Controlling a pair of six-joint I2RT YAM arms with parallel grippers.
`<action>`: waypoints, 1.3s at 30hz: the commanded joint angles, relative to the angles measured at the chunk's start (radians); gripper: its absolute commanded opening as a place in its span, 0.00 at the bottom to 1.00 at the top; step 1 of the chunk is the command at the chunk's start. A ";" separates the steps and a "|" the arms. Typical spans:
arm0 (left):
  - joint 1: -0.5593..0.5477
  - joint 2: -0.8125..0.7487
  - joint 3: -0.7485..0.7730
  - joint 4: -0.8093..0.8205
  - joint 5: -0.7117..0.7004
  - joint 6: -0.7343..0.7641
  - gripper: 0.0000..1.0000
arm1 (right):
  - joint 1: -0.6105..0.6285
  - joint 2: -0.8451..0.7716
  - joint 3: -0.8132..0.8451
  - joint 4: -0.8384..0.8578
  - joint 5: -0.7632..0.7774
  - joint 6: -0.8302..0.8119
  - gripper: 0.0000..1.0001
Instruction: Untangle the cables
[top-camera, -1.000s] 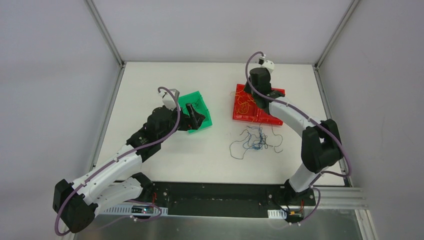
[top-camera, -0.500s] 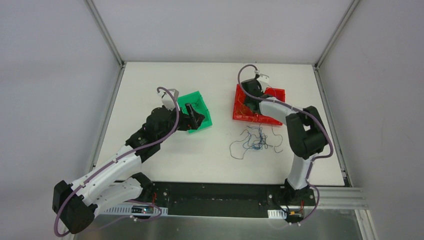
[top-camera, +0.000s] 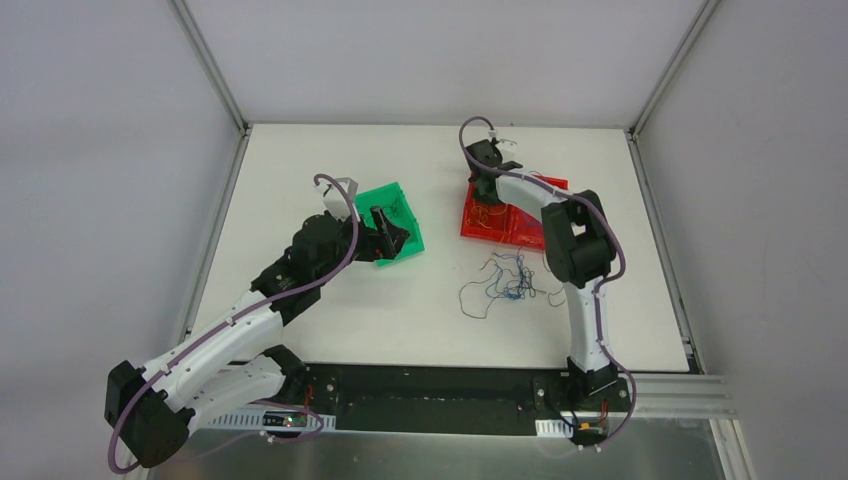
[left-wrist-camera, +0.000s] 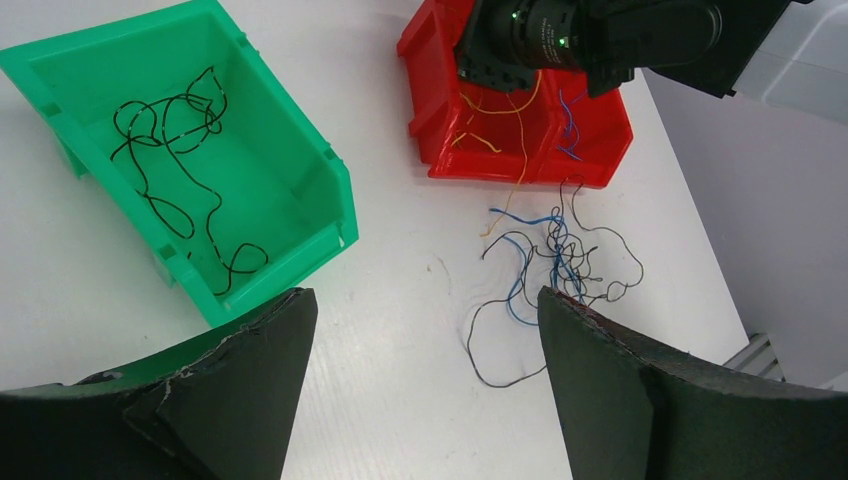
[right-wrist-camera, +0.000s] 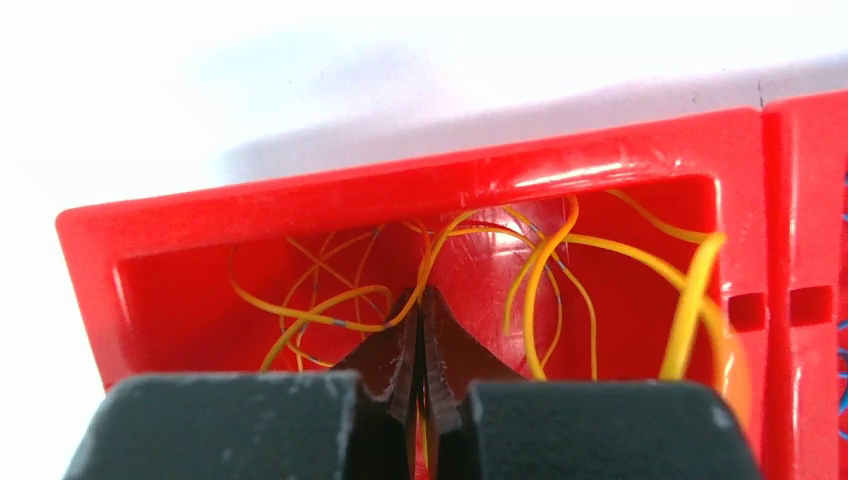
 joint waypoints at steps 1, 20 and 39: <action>0.007 -0.016 0.001 0.023 0.019 0.021 0.83 | 0.004 0.007 -0.010 -0.099 -0.063 0.016 0.09; 0.007 0.042 0.012 0.027 0.061 0.020 0.87 | 0.006 -0.360 0.005 -0.206 -0.047 -0.056 0.49; -0.265 0.785 0.360 0.105 0.306 0.175 0.98 | 0.073 -1.157 -0.746 -0.037 0.008 0.138 0.95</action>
